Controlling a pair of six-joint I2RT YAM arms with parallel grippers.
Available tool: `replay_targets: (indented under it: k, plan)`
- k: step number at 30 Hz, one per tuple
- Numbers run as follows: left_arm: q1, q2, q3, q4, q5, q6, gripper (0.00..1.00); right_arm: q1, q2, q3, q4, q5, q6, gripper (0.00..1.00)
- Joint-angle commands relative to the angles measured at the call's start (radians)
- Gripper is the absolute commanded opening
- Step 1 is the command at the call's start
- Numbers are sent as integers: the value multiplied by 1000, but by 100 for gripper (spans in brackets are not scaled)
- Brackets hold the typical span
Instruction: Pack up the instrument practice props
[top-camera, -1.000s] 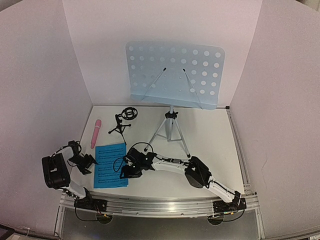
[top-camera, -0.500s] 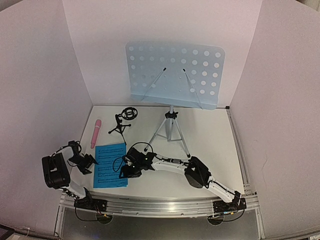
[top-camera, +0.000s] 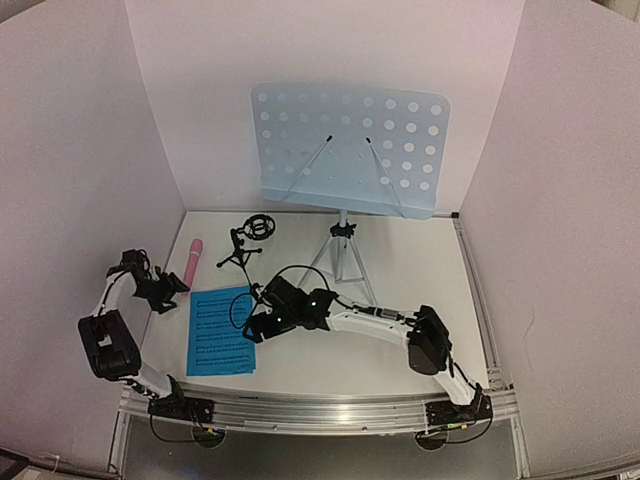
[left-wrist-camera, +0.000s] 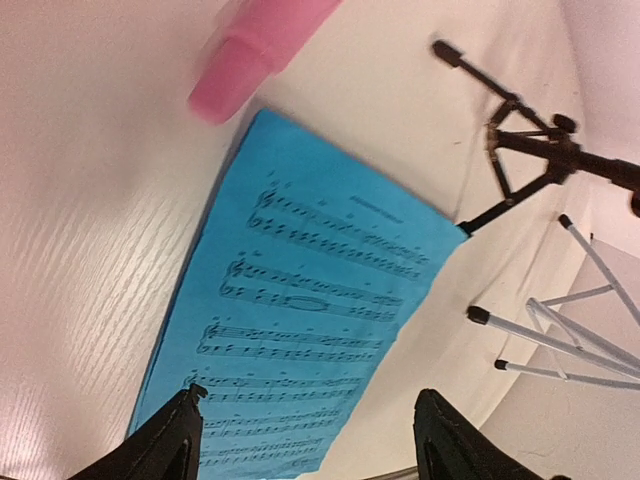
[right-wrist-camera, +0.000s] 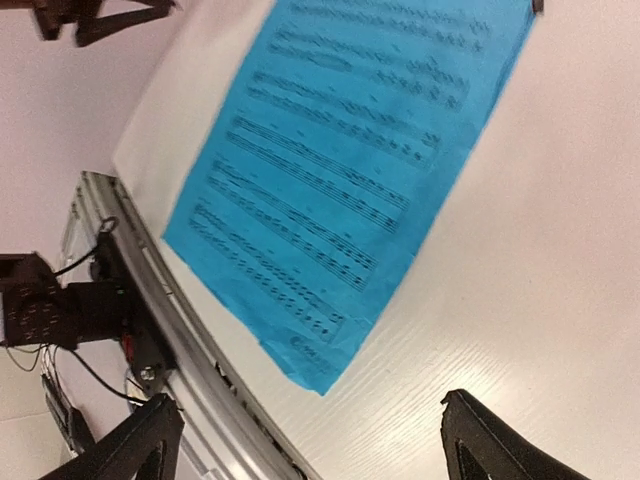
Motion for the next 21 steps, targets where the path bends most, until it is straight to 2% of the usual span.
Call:
replay_targets:
  k: [1, 7, 10, 12, 15, 17, 21]
  plan:
    - [0, -96, 159, -43, 67, 96, 72, 3, -194, -63, 4, 14, -148, 90]
    - [-55, -162, 221, 59, 169, 128, 69, -1, -410, -307, 0, 106, -256, 91]
    - [-188, -245, 219, 185, 182, 198, 69, -24, -533, -430, -1, 145, -287, 94]
    - [-287, -360, 153, 357, 208, 256, 70, -63, -603, -509, -1, 155, -269, 94]
    - [-407, -453, 29, 656, 281, 288, 71, -115, -697, -610, 1, 188, -255, 94]
    - [-509, -445, 14, 750, 268, 337, 72, -146, -755, -665, 2, 202, -249, 94]
    - [-679, -315, 59, 862, 191, 367, 73, -214, -854, -768, 6, 196, -240, 95]
